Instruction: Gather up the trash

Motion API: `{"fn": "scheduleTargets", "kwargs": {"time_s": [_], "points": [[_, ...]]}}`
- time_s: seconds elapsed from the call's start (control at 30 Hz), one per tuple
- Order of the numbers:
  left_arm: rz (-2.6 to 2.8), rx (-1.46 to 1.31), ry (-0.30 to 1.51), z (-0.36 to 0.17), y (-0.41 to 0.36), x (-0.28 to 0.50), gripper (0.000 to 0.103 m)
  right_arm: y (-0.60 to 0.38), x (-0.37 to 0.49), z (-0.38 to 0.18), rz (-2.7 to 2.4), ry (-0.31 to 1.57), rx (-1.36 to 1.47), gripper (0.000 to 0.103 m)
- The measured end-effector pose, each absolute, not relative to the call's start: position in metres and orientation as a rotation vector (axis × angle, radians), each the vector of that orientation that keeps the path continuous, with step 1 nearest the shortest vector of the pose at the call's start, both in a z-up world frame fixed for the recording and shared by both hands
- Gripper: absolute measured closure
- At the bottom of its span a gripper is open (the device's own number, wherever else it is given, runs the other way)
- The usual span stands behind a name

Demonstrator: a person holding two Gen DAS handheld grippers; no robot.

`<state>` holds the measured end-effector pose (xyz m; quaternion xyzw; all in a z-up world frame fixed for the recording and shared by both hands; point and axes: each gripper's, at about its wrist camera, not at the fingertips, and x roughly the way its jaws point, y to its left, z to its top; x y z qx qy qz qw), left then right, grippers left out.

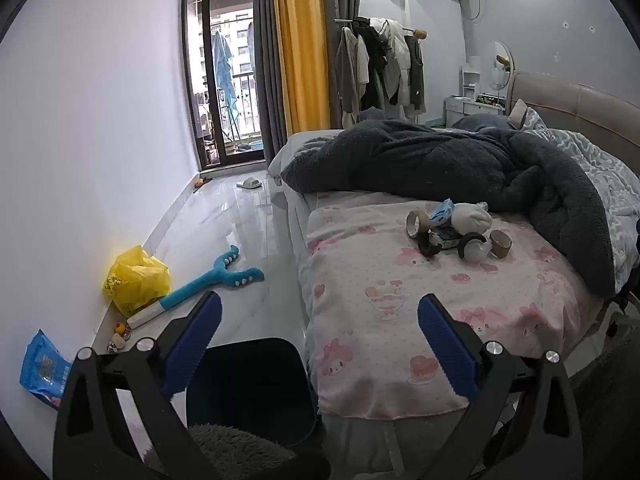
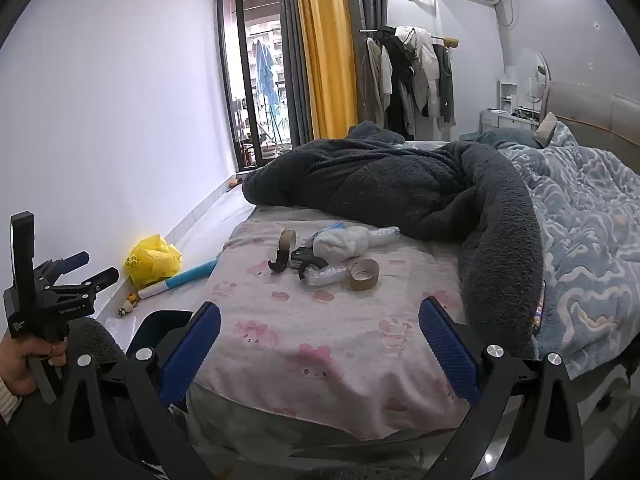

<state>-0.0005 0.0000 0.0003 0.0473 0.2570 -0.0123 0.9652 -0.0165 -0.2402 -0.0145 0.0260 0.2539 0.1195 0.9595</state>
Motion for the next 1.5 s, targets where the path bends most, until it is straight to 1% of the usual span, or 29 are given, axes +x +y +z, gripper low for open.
{"fn": "scheduleTargets", "kwargs": {"time_s": [1.5], "points": [[-0.028,0.087,0.529,0.0001,0.0004,0.0000,0.003,-0.2407,-0.0150,-0.0135,0.247,0.510,0.066,0.003]]}}
